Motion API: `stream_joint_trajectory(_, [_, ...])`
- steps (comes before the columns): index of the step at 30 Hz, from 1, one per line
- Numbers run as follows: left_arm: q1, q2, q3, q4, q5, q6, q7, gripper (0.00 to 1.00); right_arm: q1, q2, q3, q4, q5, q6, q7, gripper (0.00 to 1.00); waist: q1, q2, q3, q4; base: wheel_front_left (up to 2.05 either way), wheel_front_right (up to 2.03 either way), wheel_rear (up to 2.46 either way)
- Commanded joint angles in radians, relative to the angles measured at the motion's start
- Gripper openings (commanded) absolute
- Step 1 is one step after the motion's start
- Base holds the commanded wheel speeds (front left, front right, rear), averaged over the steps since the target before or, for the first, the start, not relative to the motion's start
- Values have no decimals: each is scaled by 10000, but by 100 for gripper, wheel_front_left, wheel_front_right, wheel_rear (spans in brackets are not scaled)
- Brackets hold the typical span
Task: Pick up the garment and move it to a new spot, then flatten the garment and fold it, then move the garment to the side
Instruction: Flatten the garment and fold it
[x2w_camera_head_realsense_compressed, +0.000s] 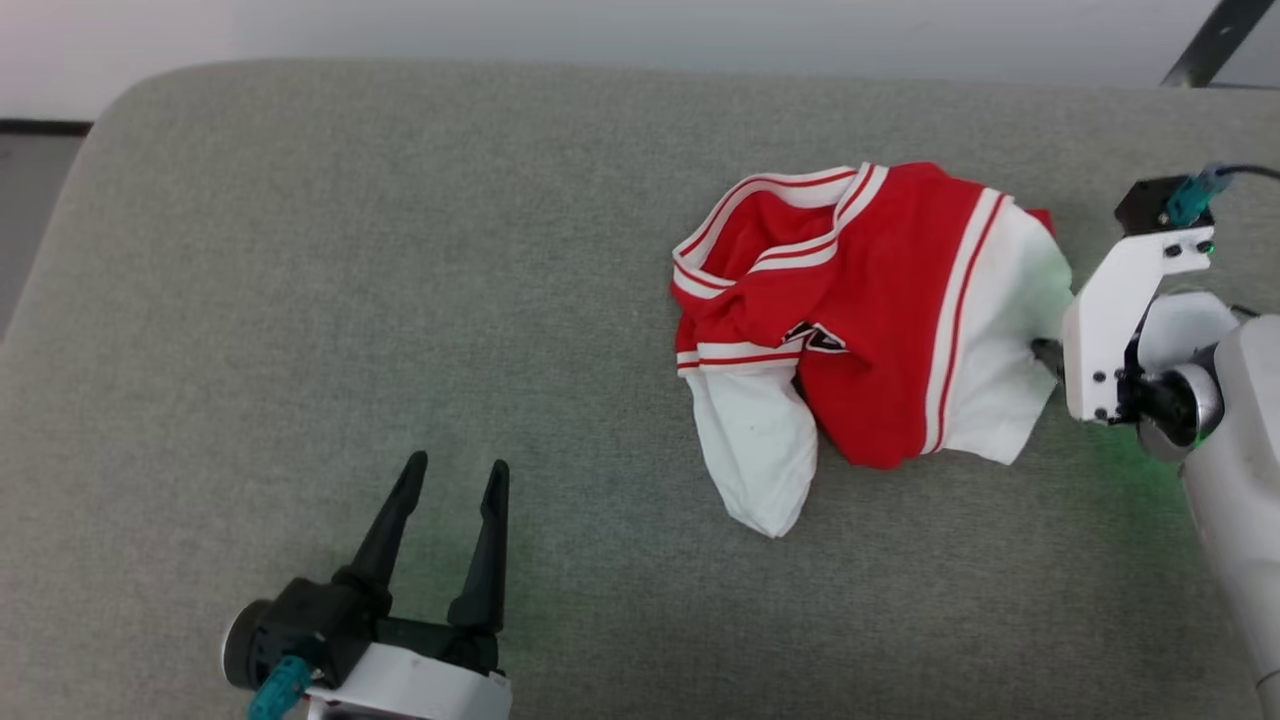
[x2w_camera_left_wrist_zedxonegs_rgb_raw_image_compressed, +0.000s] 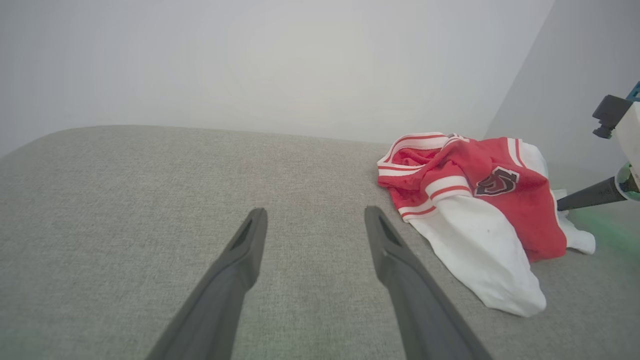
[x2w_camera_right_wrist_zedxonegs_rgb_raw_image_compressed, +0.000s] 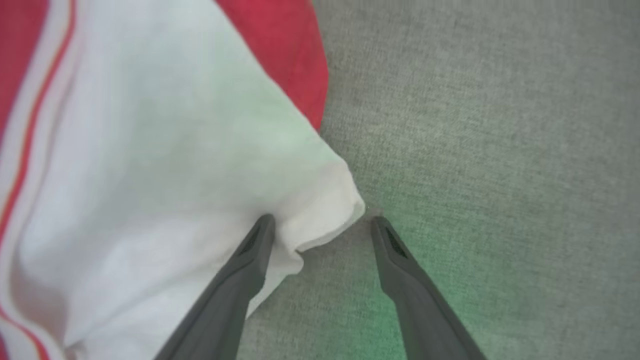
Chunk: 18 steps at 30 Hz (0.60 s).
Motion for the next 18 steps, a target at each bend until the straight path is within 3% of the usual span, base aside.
stream_joint_trajectory(1, [-108,-21,-8,39,-39,-42,-3,100,123,135,47,292,-46,-11,40,100,0,0,183,172,0,0,0])
stream_joint_trajectory(4, [-211,-31,-19,75,-50,-42,-3,100,116,295,170,688,-156,-4,-31,100,0,0,234,215,0,0,0])
stream_joint_trajectory(5, [-242,-36,-15,86,-64,-43,-3,100,107,354,165,801,-86,-1,-40,81,0,0,240,221,0,0,0])
stream_joint_trajectory(6, [-254,-40,-4,91,-80,-43,-3,100,89,393,208,883,-65,0,-81,42,0,0,242,219,0,0,0])
stream_joint_trajectory(7, [-249,-44,8,107,-88,-43,-3,100,52,408,269,921,-50,0,-177,14,0,0,235,213,0,0,0])
stream_joint_trajectory(8, [-244,-42,34,125,-101,-41,-3,100,32,415,306,980,-1,2,-239,0,0,0,214,193,0,0,0])
stream_joint_trajectory(18, [37,49,224,65,-140,-42,-3,100,-28,-364,114,694,616,-14,-1169,0,0,0,-192,-361,0,0,0])
